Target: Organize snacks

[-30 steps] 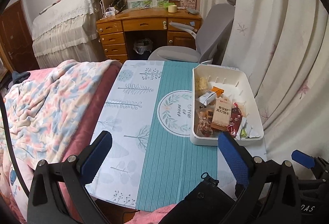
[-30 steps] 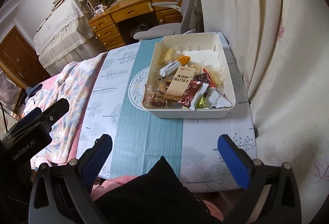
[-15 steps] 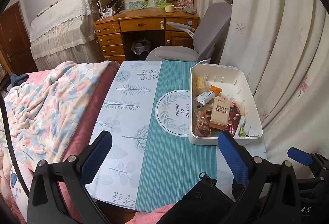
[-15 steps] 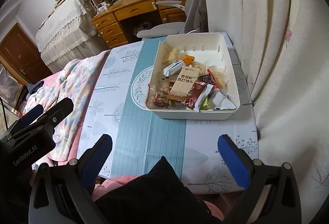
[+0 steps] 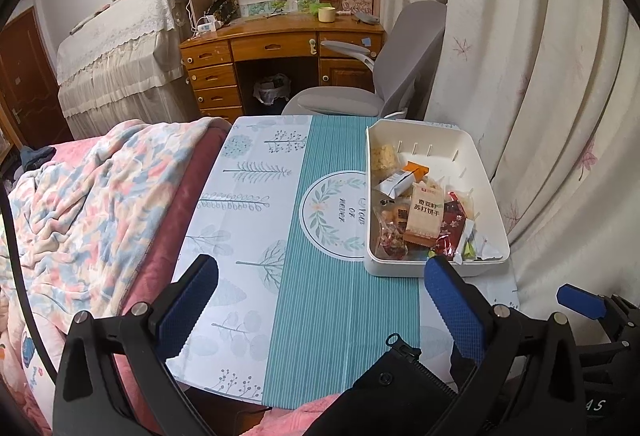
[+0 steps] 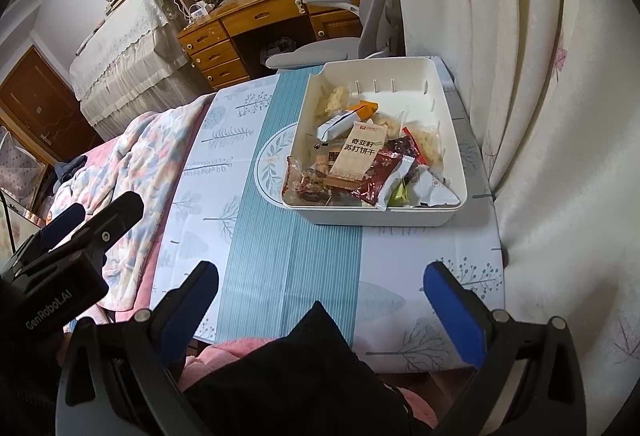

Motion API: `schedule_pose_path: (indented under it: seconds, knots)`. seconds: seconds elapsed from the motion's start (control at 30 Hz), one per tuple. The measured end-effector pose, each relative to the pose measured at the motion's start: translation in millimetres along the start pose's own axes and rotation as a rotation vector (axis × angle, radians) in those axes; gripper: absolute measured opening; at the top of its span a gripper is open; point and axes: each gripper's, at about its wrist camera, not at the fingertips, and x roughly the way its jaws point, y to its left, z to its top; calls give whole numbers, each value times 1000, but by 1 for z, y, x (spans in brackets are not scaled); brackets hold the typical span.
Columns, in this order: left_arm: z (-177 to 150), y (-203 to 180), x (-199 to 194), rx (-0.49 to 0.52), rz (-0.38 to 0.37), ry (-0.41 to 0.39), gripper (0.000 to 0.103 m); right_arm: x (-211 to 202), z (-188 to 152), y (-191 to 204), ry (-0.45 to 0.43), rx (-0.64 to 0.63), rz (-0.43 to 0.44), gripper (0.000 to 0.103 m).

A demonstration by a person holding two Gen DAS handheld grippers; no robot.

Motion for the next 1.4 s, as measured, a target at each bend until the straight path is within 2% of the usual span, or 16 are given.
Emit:
schedule_pose_path:
  seconds: [1.4]
  knots:
    - [-5,-2,-2,1,3,17,102,3,-4,-1,13,5,5,103]
